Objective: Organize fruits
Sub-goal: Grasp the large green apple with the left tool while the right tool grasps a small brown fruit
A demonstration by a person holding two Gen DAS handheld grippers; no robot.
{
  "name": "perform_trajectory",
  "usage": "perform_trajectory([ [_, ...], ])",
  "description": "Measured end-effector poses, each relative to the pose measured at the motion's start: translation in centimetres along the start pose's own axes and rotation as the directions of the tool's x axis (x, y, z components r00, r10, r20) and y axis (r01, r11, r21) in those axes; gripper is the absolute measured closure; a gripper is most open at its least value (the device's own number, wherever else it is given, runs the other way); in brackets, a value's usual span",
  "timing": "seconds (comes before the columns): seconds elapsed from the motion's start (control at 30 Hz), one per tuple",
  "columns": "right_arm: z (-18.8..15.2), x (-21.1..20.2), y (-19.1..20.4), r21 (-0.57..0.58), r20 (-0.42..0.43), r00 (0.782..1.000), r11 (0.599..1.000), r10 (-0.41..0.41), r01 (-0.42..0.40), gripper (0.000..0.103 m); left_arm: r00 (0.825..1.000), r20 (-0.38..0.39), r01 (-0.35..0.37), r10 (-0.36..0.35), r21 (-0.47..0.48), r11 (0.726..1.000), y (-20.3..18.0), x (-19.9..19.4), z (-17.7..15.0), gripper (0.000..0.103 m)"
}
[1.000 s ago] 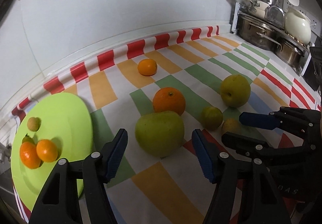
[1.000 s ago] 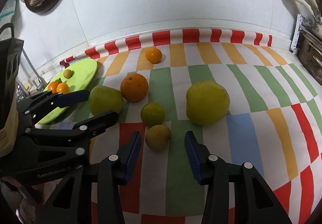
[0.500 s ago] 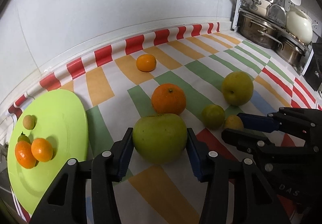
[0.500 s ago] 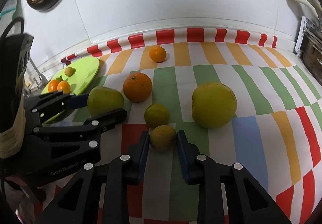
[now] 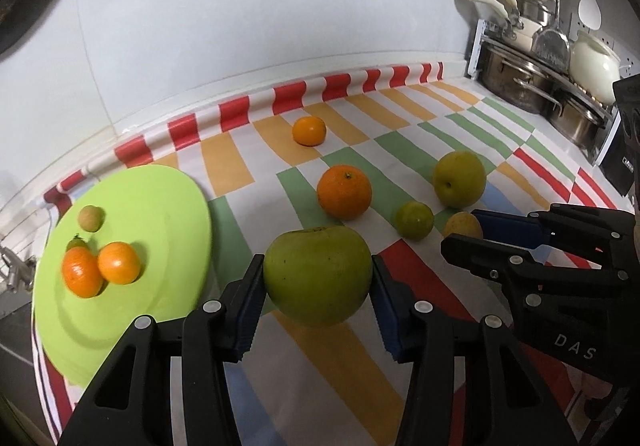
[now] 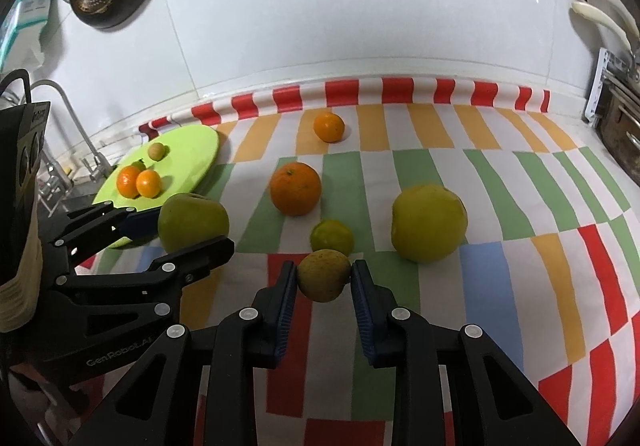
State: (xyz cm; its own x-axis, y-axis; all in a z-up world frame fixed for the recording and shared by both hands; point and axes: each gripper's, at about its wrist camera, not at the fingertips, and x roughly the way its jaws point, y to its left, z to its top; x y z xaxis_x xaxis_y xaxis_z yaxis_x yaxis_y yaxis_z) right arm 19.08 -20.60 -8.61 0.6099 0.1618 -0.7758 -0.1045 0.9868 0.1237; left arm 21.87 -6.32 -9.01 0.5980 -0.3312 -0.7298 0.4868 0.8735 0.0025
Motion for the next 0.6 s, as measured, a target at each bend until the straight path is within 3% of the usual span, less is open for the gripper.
perform_trajectory([
  [0.6, 0.2, -4.6, 3.0, -0.062, 0.076, 0.995, 0.997, 0.057, -0.052, 0.074, 0.994, 0.068, -0.075, 0.082, -0.102, 0.992, 0.8, -6.9, -2.5, 0.054],
])
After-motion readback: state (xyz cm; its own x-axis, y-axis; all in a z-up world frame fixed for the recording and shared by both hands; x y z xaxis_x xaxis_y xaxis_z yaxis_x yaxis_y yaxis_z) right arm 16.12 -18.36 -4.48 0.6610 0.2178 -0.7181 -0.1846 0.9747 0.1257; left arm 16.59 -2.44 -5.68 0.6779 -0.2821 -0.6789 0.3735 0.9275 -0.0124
